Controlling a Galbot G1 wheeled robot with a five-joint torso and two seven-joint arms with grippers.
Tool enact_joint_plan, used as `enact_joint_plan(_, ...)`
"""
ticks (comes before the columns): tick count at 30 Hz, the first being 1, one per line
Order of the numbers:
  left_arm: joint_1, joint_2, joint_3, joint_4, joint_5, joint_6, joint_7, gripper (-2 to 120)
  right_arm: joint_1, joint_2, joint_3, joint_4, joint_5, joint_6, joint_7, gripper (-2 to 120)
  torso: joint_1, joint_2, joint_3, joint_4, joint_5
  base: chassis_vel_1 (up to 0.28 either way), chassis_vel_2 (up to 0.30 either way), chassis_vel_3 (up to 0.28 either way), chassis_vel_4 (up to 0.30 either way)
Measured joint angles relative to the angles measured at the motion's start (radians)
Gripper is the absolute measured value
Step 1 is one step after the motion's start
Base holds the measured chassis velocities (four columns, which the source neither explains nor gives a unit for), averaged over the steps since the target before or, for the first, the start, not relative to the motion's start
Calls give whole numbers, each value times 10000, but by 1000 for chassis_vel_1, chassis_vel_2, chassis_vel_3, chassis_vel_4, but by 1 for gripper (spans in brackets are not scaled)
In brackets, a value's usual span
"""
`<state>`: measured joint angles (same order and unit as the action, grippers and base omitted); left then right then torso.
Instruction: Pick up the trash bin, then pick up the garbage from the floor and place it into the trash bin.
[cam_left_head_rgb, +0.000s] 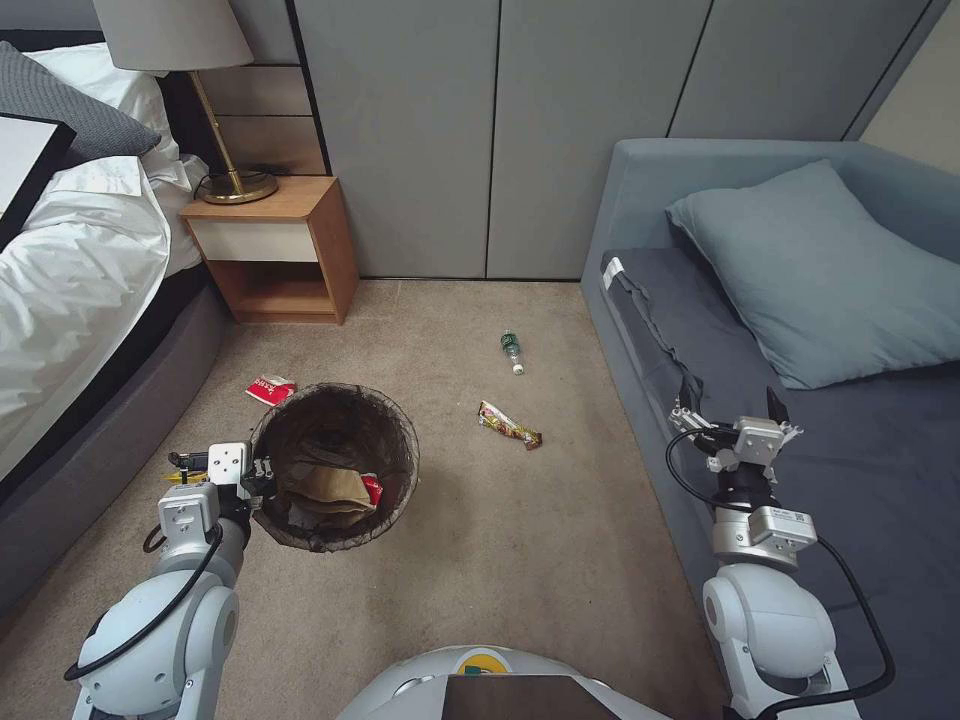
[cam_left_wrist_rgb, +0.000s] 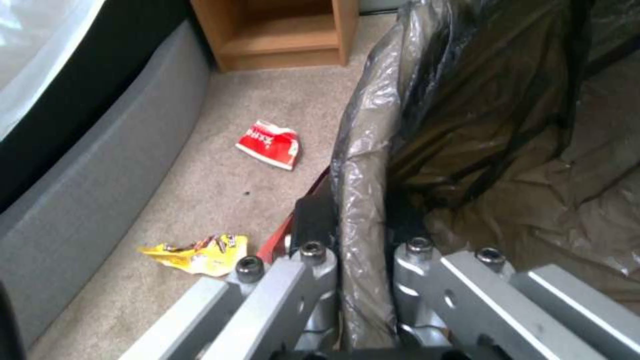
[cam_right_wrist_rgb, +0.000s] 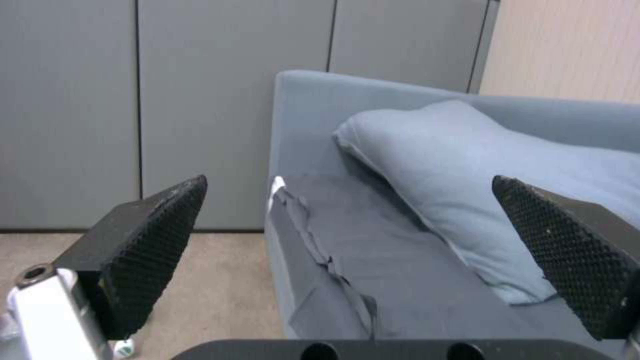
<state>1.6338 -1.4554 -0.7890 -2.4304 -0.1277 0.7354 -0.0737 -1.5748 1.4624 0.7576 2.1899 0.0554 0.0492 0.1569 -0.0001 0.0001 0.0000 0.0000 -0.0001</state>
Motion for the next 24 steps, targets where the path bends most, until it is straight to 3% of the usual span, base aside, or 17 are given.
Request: enact_joint_plan(24,56,-96,26,-24,140,0,64,4,293,-254,-111,-48,534,-890,-463,100,0,-1,0,1,1,0,0,0,0)
